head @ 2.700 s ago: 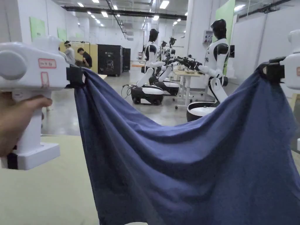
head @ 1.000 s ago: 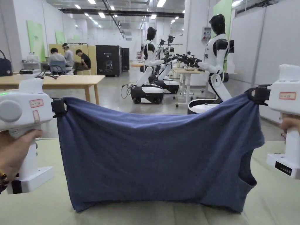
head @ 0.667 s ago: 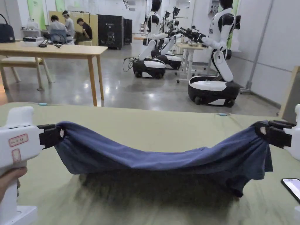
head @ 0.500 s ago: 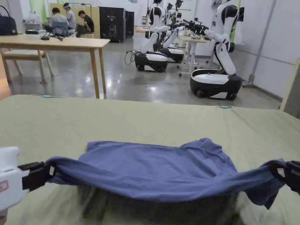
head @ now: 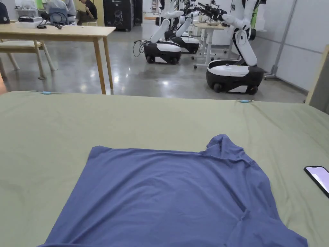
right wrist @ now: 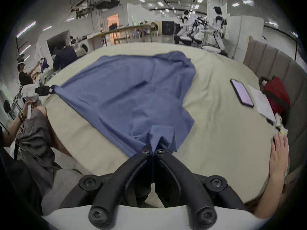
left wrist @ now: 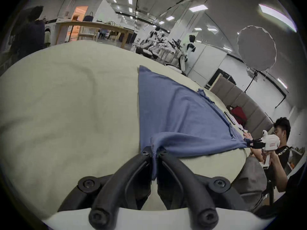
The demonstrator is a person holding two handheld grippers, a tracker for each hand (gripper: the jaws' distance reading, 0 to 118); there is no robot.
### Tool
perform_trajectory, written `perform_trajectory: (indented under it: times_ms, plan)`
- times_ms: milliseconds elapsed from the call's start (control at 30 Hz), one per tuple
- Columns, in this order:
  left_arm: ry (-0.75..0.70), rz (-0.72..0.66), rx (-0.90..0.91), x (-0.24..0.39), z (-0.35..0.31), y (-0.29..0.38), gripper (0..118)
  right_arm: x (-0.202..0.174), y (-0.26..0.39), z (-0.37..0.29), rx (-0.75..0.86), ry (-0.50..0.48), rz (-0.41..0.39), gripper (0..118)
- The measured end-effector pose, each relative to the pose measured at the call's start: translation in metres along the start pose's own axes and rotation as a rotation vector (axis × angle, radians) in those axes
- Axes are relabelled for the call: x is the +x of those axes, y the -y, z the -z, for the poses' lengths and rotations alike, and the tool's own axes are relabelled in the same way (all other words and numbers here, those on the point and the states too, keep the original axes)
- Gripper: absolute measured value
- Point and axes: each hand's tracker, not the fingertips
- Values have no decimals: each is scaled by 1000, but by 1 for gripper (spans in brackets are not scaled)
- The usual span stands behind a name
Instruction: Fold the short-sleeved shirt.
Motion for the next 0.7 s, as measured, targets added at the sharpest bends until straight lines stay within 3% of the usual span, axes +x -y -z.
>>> perform_trajectory:
  times_ms: [167,233,267,300,333,367,400,467,567,633,667,700]
  plan:
    - [0,37,-6,-3,2,6,1,-1,4,21,-70,-4,-31,2]
    - [-2,50,2,-2,1,6,9,0,4,19,-69,0,-18,6]
    - [19,43,14,-3,-1,6,34,1,3,17,-62,4,-12,16]
    - [60,25,22,-6,-4,4,70,2,4,11,-28,13,-19,32]
    - [115,-1,10,-5,-6,2,102,1,4,4,14,19,-39,57]
    - [117,-6,-10,0,-11,-2,118,0,6,-5,31,38,-34,103]
    - [94,-13,5,3,-26,-6,117,-2,5,-18,43,94,-15,118]
    - [-1,29,101,10,-57,-7,117,-10,7,-52,176,117,25,112]
    - [64,-1,229,27,-110,-11,118,-35,21,-103,344,107,119,113]
    - [5,16,280,39,-142,-5,109,-56,31,-129,397,83,215,102]
    - [-15,44,308,45,-156,0,79,-66,38,-137,441,57,236,66]
    - [-40,68,322,47,-159,4,33,-76,44,-141,486,60,253,23]
